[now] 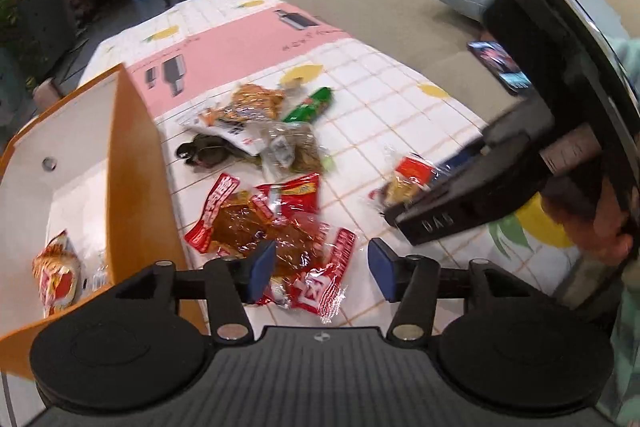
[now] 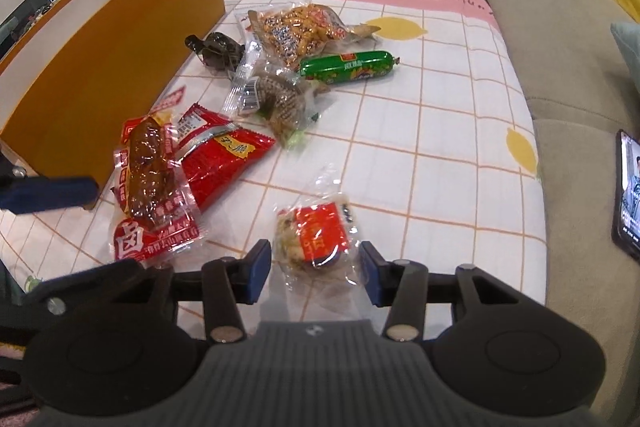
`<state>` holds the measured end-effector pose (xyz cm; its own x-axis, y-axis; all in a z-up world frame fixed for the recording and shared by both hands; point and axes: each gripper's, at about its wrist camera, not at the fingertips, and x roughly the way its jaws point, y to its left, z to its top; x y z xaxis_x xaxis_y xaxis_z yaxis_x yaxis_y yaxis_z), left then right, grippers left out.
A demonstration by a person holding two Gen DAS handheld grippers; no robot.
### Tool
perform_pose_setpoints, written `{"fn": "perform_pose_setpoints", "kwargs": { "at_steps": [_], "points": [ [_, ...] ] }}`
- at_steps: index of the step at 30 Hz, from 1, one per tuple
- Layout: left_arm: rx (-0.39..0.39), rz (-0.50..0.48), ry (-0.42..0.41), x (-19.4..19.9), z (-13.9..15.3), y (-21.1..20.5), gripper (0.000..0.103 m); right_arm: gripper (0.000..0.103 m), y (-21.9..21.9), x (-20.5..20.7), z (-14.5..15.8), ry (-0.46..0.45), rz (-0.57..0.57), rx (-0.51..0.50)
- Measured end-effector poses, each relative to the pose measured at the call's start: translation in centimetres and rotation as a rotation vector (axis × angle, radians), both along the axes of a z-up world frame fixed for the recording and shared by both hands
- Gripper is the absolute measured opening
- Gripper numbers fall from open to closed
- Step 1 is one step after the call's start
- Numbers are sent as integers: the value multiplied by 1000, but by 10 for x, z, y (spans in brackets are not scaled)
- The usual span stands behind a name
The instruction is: Organize snacks
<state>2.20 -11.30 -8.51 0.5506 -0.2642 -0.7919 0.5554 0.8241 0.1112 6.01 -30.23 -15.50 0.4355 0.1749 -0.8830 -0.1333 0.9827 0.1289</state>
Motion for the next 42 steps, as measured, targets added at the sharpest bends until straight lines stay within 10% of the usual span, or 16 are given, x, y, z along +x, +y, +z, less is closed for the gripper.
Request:
{"fn": "perform_pose_setpoints", "kwargs": {
  "at_steps": [11,22,42],
  "points": [
    [-221,489,294,53,-9,25,74,55,-10,4,-4,31,-40,48],
    [-276,824,376,63,-36,30,82,55,-7,12,-7,23,-28,58],
    [-285,714,276,67,-54,28,62,36,0,18,-7,-14,-7,39]
  ]
}}
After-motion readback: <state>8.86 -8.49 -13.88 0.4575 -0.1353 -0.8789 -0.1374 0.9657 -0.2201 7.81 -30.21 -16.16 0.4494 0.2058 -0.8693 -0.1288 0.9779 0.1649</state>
